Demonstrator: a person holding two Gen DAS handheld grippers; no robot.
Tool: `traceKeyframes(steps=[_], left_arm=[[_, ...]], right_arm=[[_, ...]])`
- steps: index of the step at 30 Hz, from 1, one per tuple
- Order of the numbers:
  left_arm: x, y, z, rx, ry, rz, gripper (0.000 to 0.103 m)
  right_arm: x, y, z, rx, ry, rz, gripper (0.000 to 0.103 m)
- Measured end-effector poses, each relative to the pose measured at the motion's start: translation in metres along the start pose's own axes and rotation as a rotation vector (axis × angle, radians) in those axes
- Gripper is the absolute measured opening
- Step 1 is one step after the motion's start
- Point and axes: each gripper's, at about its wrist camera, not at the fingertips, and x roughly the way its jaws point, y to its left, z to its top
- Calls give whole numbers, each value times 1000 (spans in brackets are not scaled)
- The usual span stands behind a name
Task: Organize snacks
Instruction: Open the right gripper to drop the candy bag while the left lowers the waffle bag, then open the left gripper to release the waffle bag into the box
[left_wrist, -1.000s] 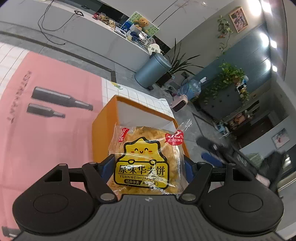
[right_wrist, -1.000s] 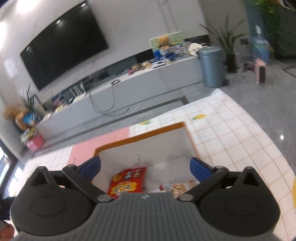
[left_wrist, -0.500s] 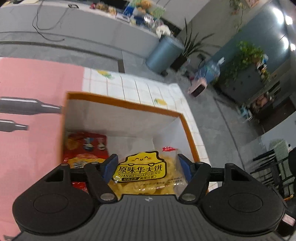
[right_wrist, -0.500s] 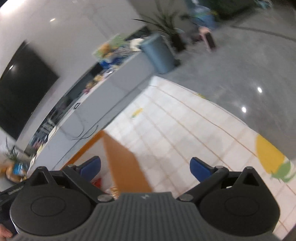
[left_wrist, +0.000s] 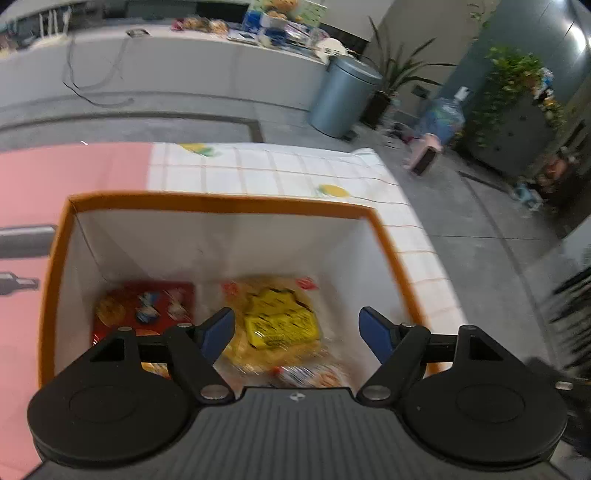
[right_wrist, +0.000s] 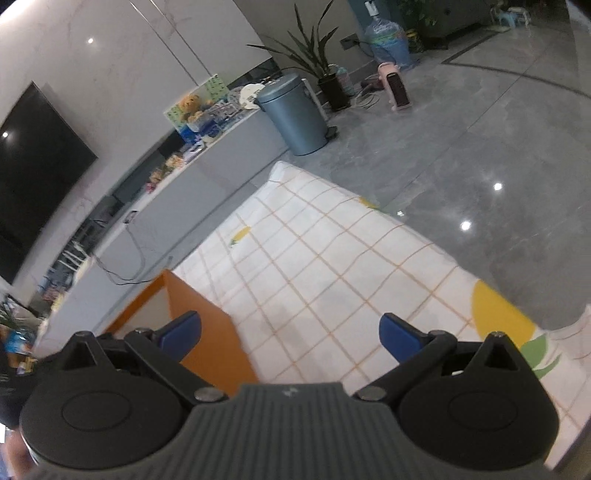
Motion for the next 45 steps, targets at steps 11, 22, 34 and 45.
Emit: traceKeyframes(steps=[11, 22, 34, 45], left_arm=[[-58, -27, -8, 121, -69, 70, 91], [-106, -30, -25, 212, -132, 204, 91], [-174, -37, -61, 294, -213, 184, 91], [-246, -36, -109, 249, -295, 186, 99]], right_arm=[[4, 26, -8, -63, 18, 63, 100], [-9, 47, -18, -97, -20, 44, 100], [-94, 68, -59, -121, -60, 63, 100], [-180, 85, -117, -235, 17, 5, 100]])
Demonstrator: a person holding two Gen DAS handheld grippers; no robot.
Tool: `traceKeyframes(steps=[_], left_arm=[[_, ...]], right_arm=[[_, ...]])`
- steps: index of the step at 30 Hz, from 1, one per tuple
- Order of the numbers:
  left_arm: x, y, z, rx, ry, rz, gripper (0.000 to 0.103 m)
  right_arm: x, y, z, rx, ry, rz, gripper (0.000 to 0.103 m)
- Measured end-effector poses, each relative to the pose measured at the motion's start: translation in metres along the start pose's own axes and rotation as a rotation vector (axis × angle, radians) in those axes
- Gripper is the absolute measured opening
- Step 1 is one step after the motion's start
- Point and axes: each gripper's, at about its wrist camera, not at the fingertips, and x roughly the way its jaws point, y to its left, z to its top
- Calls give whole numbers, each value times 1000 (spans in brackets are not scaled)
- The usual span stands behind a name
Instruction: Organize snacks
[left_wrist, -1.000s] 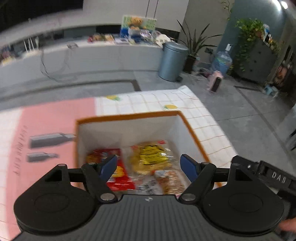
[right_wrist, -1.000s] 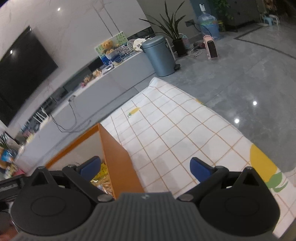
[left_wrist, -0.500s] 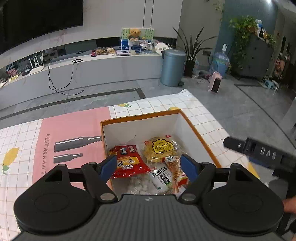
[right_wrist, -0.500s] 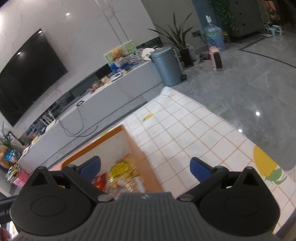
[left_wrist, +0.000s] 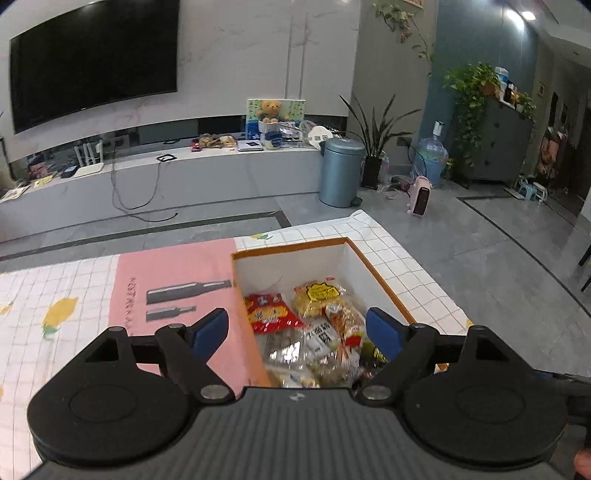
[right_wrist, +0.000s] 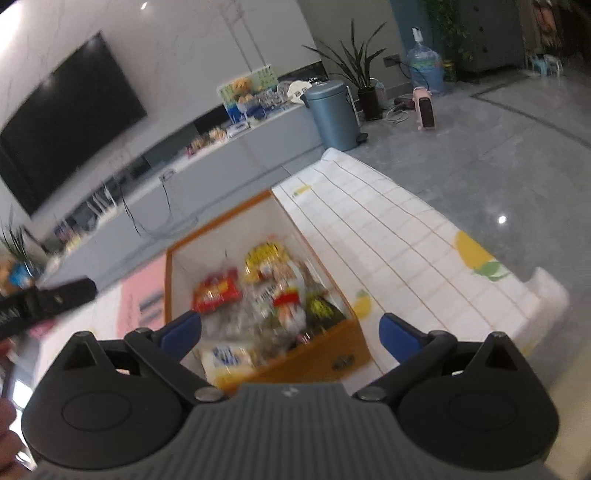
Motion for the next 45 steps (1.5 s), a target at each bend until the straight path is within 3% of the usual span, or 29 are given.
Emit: traceKeyframes(steps=[7, 11, 24, 32, 35, 40, 45], left_arm=[[-21, 7, -24, -73, 33, 59, 96], [-31, 9, -40, -100, 58, 39, 96], [-30, 6, -57, -106, 91, 38, 96], [15, 15, -62, -126, 139, 100, 96], [37, 16, -63, -112, 165, 115, 91], [77, 17, -67, -106, 227, 98, 86], [110, 14, -67, -56, 237, 132, 84]], right_arm=[[-24, 25, -31, -105, 20, 14, 100], [-38, 37, -44, -144, 11, 19, 100], [-40, 26, -52, -115, -2, -22, 100], [-6, 5, -28, -56, -59, -57, 100], [12, -2, -10, -44, -90, -59, 100], [49, -13, 28, -37, -133, -25, 99], [99, -17, 36, -50, -105, 14, 83]])
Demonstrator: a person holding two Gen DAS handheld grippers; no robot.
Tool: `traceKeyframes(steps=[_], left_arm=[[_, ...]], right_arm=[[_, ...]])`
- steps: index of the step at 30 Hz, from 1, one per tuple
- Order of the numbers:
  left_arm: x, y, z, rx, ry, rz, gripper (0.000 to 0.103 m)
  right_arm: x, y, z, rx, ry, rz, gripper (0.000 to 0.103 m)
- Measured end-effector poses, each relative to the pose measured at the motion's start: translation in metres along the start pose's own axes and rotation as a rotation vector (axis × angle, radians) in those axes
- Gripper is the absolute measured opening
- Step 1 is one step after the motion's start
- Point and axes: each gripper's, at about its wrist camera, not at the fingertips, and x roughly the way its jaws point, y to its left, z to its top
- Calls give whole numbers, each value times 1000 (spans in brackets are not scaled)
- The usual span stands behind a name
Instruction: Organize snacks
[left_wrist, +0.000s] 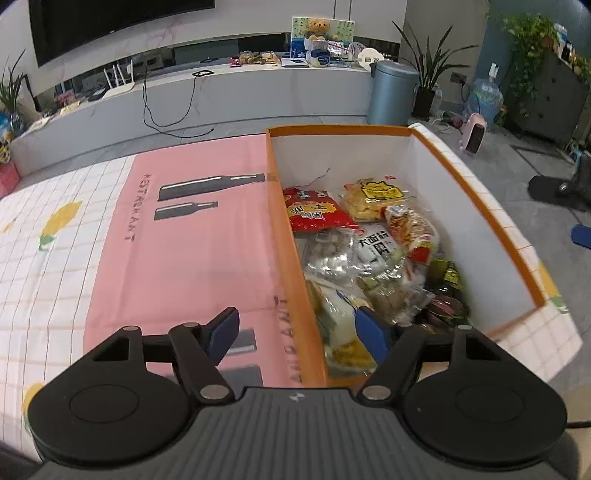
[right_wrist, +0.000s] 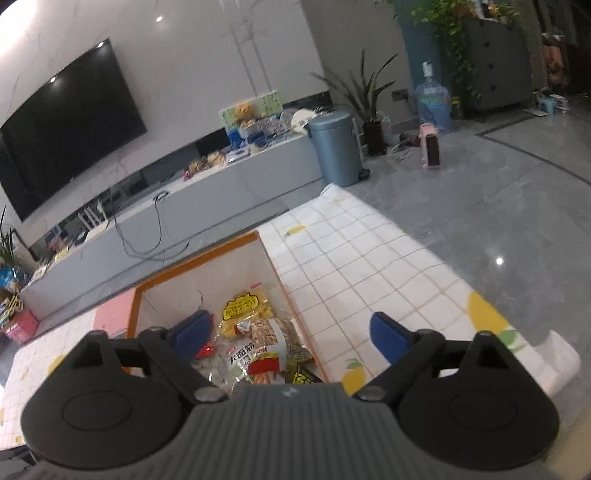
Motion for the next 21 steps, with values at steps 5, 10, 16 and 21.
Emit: traceKeyframes(steps=[5, 10, 16, 21], left_arm=[[31, 1, 5, -21, 79, -7, 68], [43, 9, 1, -86, 83, -40, 34], [38, 1, -4, -41, 46, -42, 15], [36, 3, -6, -49, 42, -45, 15]], right_arm=[[50, -4, -16, -88, 95, 12, 53], [77, -17, -20, -98, 135, -34, 30], [84, -14, -27, -117, 148, -25, 5], [84, -13, -28, -109, 146, -12, 4]])
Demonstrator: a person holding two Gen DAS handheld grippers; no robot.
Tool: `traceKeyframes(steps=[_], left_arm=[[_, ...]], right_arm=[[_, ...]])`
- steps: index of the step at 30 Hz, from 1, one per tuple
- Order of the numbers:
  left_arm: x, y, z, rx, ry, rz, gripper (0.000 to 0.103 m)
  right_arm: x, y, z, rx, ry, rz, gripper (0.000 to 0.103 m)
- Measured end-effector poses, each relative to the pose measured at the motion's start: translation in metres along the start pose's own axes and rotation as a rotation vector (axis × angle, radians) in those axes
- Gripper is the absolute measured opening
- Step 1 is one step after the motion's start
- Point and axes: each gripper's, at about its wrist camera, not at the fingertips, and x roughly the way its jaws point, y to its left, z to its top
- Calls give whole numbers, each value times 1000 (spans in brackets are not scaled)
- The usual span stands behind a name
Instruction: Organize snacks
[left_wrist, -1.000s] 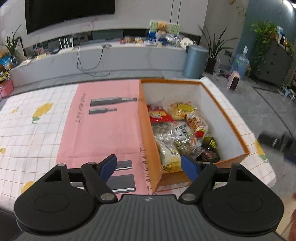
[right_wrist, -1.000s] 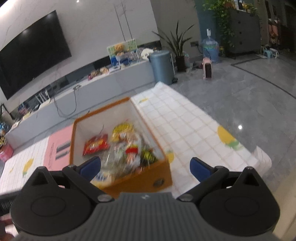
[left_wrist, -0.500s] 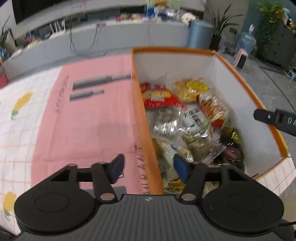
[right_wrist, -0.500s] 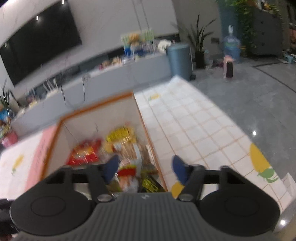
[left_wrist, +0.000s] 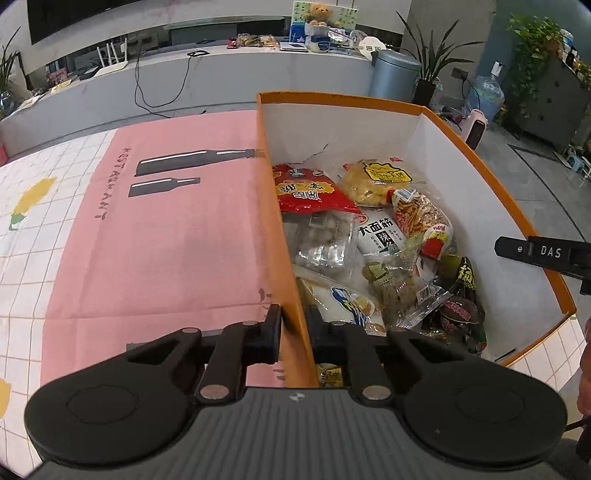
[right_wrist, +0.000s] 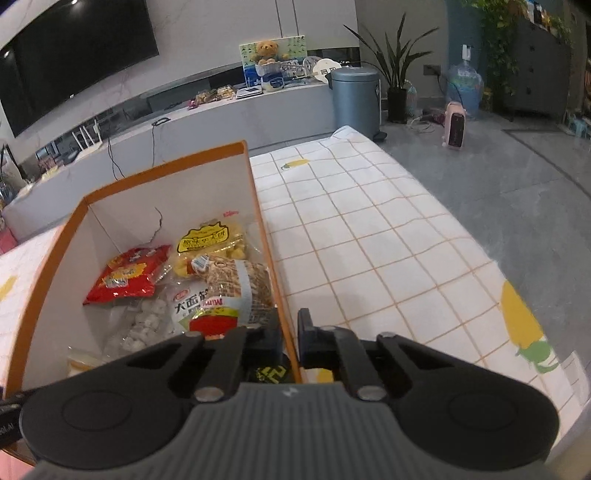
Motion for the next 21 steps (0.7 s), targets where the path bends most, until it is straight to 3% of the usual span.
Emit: traceKeyframes(steps=[21], left_arm=[[-15, 6, -19, -79, 56, 26, 15]], right_arm=[[0, 26, -8, -45, 23, 47, 4]])
